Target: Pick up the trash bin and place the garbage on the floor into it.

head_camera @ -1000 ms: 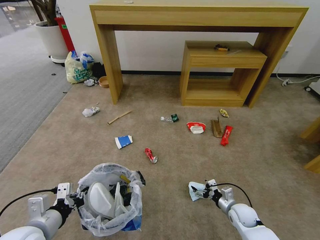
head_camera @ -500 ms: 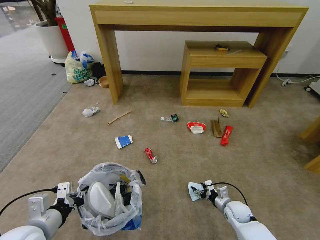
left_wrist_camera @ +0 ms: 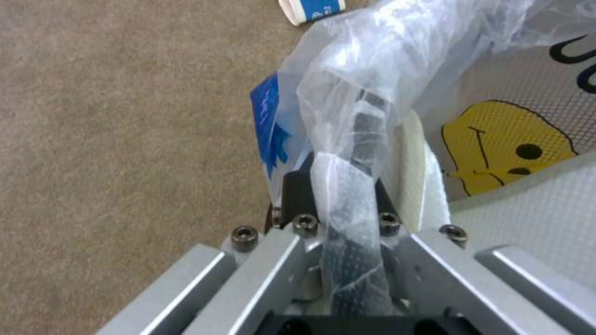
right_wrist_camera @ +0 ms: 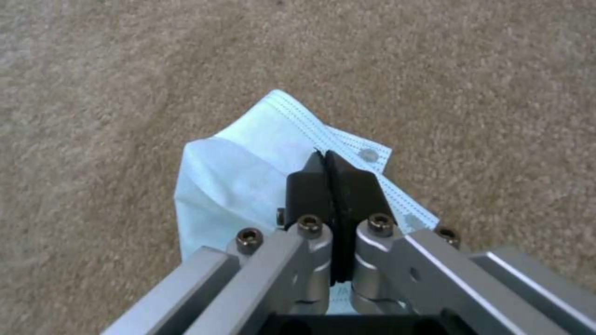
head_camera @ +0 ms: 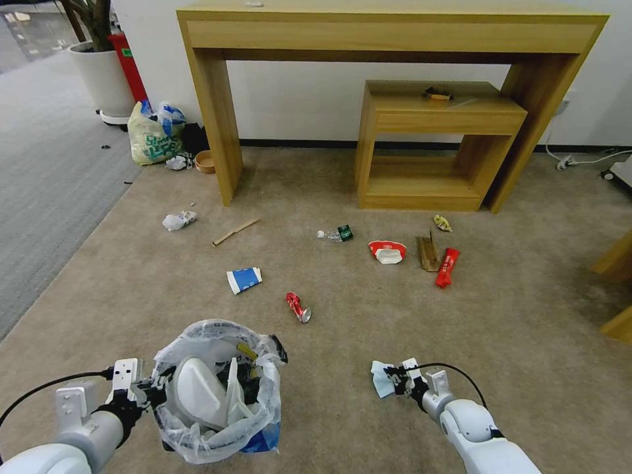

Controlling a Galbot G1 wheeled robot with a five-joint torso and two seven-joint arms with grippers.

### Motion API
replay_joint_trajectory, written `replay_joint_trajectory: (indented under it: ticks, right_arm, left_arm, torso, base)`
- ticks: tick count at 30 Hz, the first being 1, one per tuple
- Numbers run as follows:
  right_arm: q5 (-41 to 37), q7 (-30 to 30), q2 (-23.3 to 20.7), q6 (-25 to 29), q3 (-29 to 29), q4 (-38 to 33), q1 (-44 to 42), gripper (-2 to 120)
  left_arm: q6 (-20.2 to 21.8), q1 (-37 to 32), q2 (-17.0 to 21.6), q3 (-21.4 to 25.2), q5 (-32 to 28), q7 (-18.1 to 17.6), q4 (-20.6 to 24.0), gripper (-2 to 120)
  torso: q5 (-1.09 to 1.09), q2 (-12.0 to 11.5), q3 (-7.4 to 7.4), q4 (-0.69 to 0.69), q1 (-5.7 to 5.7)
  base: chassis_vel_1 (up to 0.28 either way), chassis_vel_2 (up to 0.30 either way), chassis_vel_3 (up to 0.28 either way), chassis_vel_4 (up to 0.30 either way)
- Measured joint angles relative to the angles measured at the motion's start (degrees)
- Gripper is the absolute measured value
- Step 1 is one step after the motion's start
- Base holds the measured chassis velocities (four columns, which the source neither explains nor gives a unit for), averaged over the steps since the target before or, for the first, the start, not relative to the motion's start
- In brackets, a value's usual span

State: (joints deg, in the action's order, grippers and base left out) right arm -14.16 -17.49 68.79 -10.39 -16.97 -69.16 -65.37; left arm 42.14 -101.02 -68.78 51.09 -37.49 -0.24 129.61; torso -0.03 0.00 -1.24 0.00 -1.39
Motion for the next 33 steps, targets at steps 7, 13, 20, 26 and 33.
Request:
replay_joint_trajectory:
  ticks: [7,13,20,26,33]
  right_arm:
    - [0.01,0.03,0.12,0.20,-0.15,0.14,0.10,0]
    - [0.01,0.05,0.12,0.21,-0.17,0.14,0.10,0]
    - [0.00,0.05,0.12,0.21,-0.19,0.14,0.10,0]
    - [1.54,-0.05,-1.29,1.62,-1.89,-4.17,-1.63,0]
    - [2.07,-0.25,-1.92,2.26,-2.65,-7.80,-2.95,0]
  left_arm:
    - [0.00,0.04,0.11,-0.01,-0.05,0.00,0.00,0]
    - [0.00,0.05,0.12,-0.01,-0.06,0.00,0.00,0]
    - [0.00,0.05,0.13,-0.01,-0.06,0.00,0.00,0]
    - [0.00,0.22,0.07,-0.13,-0.05,0.01,-0.02,0]
    - [-0.01,0.43,0.10,-0.19,-0.12,0.01,-0.22,0]
  torso:
    - [0.00,0.00,0.00,0.00,0.00]
    - [0.01,0.00,0.00,0.00,0.00]
    - [0.01,0.00,0.00,0.00,0.00]
    - [0.02,0.00,0.00,-0.02,0.00]
    - [-0.05,0.00,0.01,0.00,0.00]
  base:
    - [0.000,0.000,0.000,0.000]
    - [0.000,0.000,0.000,0.000]
    - [0.000,0.000,0.000,0.000]
    - [0.000,0.000,0.000,0.000]
    - [0.000,0.000,0.000,0.000]
